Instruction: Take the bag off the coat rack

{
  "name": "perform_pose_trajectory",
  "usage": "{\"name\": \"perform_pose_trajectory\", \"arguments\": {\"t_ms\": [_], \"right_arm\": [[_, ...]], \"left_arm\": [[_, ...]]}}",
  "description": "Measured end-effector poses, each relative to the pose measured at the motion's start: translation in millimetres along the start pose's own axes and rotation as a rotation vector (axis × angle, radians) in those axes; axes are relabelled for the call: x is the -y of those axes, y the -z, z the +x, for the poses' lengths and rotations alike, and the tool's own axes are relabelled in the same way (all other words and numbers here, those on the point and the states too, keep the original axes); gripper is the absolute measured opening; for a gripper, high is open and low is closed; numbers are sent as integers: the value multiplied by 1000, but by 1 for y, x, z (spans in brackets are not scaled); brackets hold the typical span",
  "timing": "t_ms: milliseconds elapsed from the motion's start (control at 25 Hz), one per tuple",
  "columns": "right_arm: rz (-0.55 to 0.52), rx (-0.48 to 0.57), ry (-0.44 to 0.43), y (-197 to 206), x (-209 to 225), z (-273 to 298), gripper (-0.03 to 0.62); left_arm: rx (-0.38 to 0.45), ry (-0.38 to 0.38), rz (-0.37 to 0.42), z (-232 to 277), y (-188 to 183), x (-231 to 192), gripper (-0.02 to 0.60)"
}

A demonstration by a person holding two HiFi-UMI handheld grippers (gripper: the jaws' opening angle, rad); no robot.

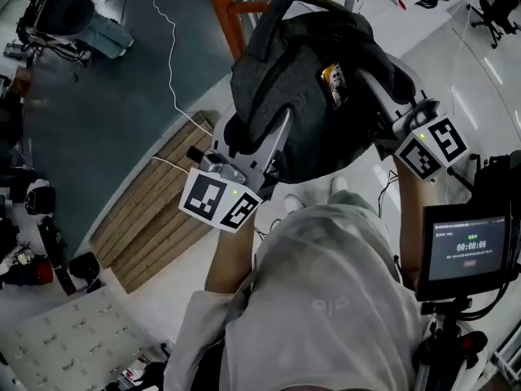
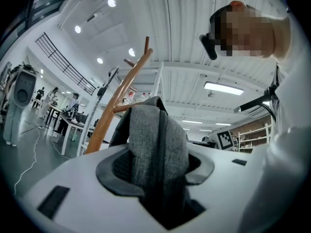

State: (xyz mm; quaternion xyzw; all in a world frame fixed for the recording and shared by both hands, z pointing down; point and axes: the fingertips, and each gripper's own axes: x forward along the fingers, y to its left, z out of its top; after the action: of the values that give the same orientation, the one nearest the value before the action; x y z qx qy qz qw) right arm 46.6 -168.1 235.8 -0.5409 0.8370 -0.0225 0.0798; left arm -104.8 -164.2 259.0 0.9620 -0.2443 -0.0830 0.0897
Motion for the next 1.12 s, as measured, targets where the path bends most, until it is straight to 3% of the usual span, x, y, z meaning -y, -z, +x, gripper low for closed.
{"name": "perform_pose_trajectory", "arguments": {"t_ms": [600, 920, 1040, 1120], "right_arm": [[36, -6, 219, 17, 46, -60, 135], [49, -14, 355, 42, 71, -107, 132], [61, -3, 395, 47, 77, -135, 132], [65, 5, 411, 28, 78, -164, 131]], "left_arm": [[-99, 194, -47, 51, 36, 28, 210], [-159, 317, -91, 79, 77, 51, 210], [-185, 352, -91, 86, 88, 73, 210], [-192, 367, -89, 89, 79, 105, 209]]}}
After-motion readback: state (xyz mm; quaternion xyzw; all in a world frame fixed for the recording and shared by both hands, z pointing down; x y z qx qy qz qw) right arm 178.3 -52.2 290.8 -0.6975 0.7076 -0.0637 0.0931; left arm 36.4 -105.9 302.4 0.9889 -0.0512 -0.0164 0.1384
